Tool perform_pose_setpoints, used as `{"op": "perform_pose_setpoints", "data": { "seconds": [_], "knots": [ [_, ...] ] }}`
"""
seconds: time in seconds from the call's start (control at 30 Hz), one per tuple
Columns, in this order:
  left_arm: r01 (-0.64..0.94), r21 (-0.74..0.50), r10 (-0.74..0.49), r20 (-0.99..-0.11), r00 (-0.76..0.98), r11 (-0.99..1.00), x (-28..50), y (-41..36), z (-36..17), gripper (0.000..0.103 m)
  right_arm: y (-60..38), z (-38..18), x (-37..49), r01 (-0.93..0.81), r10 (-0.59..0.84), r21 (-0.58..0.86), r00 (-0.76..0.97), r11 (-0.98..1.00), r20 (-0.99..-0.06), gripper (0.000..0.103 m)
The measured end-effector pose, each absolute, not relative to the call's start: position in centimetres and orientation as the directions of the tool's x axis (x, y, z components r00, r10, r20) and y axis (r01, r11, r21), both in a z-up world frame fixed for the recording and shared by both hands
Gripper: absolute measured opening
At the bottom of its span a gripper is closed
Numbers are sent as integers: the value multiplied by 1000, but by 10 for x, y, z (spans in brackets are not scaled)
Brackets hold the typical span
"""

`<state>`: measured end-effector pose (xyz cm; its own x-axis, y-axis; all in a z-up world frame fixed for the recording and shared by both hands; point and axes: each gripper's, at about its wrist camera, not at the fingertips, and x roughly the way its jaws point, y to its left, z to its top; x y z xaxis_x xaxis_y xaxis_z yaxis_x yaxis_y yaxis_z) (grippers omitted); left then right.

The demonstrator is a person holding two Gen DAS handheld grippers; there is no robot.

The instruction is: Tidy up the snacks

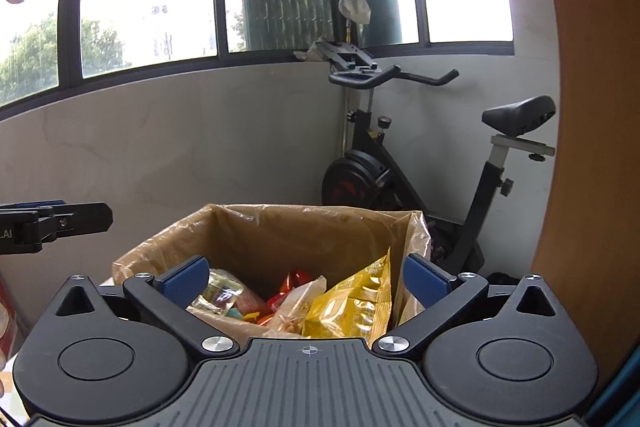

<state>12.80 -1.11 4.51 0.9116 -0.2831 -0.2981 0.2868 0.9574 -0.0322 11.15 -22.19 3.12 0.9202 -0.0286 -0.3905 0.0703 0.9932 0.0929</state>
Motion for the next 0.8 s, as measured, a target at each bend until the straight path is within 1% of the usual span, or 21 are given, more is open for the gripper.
{"op": "perform_pose_setpoints", "data": {
  "seconds": [0.23,0.33,0.47,0.67,0.8],
  "knots": [
    [232,-7,-224,-286,932,973,86,-6,57,99,-200,48,70,82,-54,61,925,995,-376,103],
    [231,-24,-229,-281,932,973,68,2,64,99,-191,57,50,86,-65,41,928,995,-368,103],
    [223,-45,-227,-269,936,974,46,14,76,99,-182,69,24,94,-70,54,934,994,-351,103],
    [197,12,-188,-236,953,980,17,17,89,99,-174,85,-11,86,-56,88,952,992,-302,103],
    [199,44,-184,-222,958,979,9,15,94,99,-168,91,-21,83,-61,63,953,995,-296,103]
  ]
}}
